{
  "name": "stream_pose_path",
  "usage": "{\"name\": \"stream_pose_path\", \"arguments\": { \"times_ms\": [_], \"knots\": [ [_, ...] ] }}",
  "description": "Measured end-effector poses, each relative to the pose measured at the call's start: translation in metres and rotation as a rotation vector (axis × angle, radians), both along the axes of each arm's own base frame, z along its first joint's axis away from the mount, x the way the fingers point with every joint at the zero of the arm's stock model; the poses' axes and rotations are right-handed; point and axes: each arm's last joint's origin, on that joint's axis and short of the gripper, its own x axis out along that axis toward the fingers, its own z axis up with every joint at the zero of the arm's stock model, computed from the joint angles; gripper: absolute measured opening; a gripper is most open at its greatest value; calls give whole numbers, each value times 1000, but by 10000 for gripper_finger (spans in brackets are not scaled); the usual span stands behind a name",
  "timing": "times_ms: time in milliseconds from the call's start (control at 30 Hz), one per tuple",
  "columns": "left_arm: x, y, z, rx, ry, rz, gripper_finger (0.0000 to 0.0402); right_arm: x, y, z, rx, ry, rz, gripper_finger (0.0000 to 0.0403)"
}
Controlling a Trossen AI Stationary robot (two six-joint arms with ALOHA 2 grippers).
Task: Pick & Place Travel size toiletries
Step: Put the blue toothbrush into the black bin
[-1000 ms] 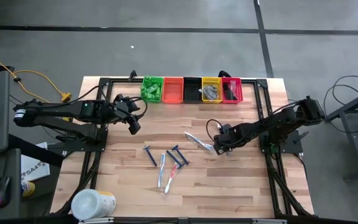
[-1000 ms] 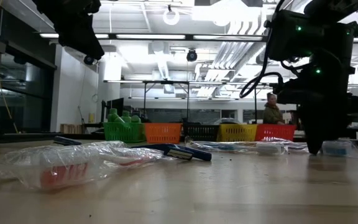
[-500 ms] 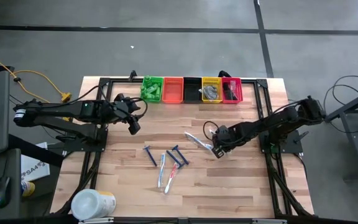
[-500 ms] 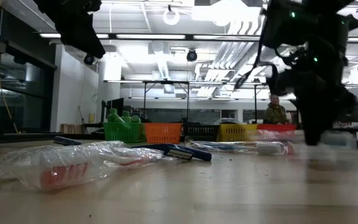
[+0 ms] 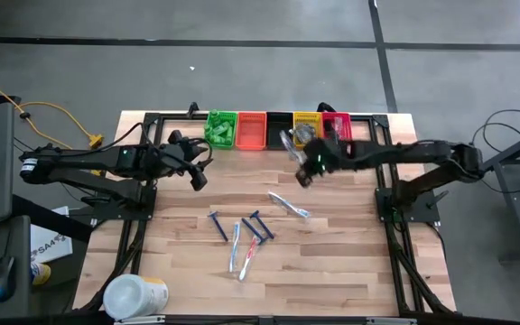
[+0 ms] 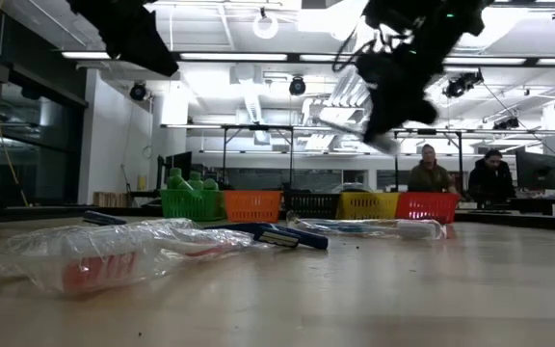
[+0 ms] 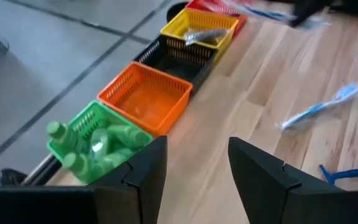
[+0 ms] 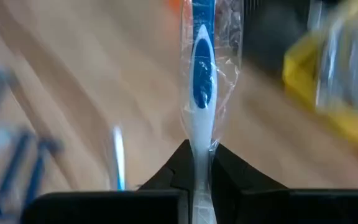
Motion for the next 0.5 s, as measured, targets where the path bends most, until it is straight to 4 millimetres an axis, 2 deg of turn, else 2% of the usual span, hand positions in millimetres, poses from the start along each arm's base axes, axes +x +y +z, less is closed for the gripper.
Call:
{"name": "stream_pose_path", "arguments": {
  "times_ms": [100, 267, 400, 500],
  "knots": [
    [1, 0, 1, 4, -11, -1, 171, 11, -30, 7, -59, -99, 10, 21],
    [1, 0, 1, -14, -20, 12, 171, 21, -72, 2, -109, -171, -15, 22],
    [1, 0, 1, -15, -25, 13, 171, 33, -98, -16, -114, -240, 0, 22],
    [1, 0, 2, -14, -36, 13, 171, 42, -115, -25, -106, -221, -23, 22]
  ]
}}
